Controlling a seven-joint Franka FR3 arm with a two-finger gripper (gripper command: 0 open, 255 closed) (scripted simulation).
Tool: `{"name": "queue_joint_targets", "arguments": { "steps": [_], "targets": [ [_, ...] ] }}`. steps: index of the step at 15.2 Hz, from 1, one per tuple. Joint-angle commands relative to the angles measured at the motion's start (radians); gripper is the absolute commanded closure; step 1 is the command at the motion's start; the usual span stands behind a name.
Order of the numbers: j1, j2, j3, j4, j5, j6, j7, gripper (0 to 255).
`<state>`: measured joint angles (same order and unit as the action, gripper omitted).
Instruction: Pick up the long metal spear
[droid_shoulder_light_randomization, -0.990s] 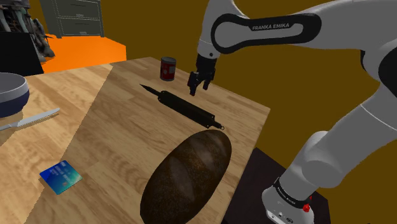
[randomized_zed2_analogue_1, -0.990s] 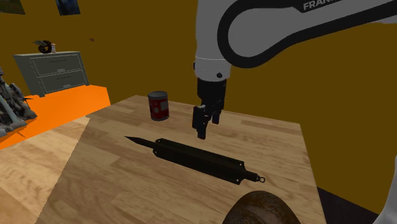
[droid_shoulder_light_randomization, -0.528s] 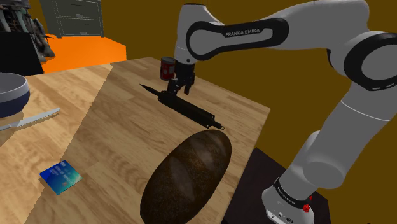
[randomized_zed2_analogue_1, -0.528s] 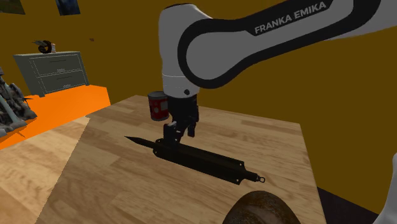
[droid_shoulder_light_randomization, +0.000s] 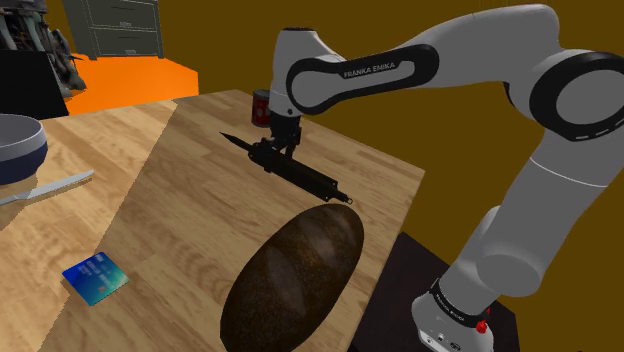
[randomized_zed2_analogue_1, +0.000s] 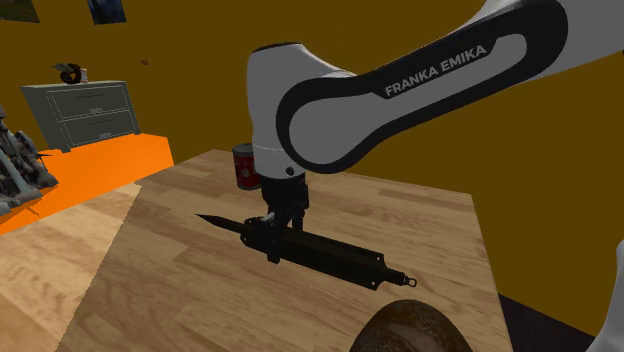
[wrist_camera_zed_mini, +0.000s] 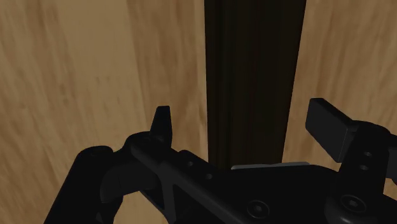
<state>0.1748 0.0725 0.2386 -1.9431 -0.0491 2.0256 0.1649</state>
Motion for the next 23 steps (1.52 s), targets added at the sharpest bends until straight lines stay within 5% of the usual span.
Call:
{"name": "queue_joint_targets", "arguments": {
  "steps": [1,2,11,23],
  "targets": [
    [0.0,0.003,0.0,-0.007,-0.001,0.01,0.0,0],
    [0.0,0.002,0.0,-0.007,-0.001,0.009,0.001,255],
    [0.0,0.003,0.0,-0.007,-0.001,0.01,0.0,255],
    [-0.001,-0.03,0.0,0.117,0.01,-0.145,-0.01,255]
  ]
}}
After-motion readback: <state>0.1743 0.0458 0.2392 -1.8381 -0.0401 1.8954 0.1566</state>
